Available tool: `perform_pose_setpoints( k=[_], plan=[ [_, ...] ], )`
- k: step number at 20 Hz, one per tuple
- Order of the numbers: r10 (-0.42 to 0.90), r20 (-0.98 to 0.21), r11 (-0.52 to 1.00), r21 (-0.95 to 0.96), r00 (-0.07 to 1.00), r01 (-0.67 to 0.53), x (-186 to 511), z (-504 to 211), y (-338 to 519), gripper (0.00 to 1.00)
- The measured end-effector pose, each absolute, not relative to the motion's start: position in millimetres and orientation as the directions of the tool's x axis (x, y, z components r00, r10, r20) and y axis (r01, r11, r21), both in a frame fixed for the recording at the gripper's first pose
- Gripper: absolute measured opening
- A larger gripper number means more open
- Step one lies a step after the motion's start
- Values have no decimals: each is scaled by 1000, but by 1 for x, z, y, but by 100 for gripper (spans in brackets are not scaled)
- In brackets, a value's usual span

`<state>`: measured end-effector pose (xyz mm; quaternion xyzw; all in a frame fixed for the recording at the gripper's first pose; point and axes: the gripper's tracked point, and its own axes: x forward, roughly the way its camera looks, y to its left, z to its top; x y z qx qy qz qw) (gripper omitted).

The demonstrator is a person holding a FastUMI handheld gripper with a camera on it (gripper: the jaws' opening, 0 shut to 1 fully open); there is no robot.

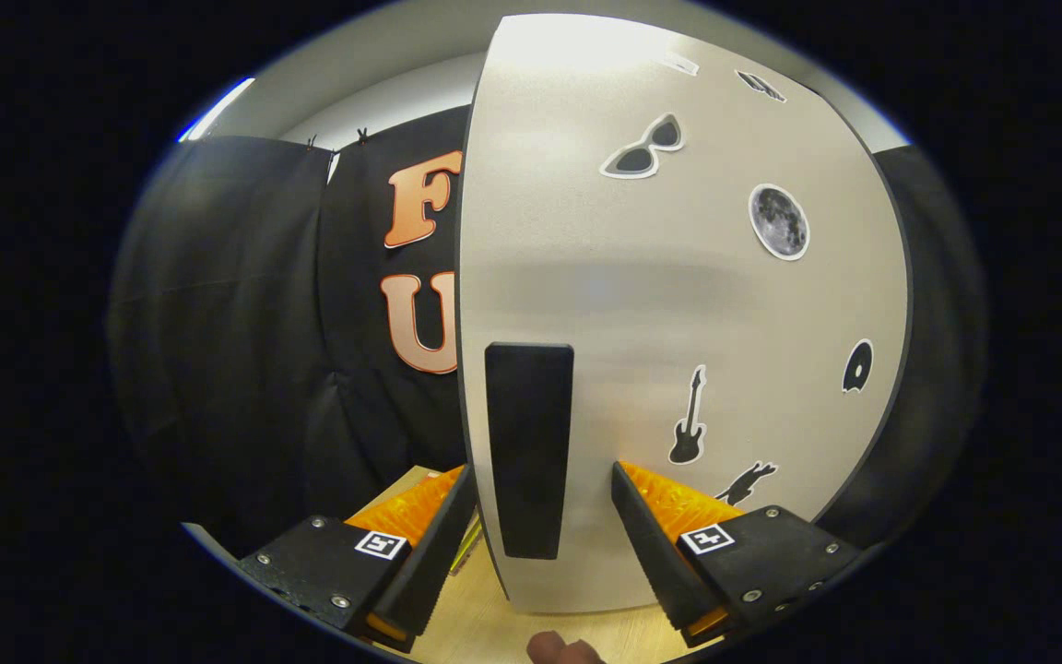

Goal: Open the shoe cabinet door, grab the shoes and put them into the shoe cabinet, then close the shoe cabinet door.

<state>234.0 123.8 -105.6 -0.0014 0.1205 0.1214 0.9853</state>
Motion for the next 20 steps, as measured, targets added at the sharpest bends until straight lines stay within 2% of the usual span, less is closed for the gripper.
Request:
perform_pose_setpoints(
  k=[13,20],
  plan=[
    [242,-253,970,28,937,-243,243,-109,130,92],
    [249,-225,968,86,942,-235,209,-84,124,92]
  ],
)
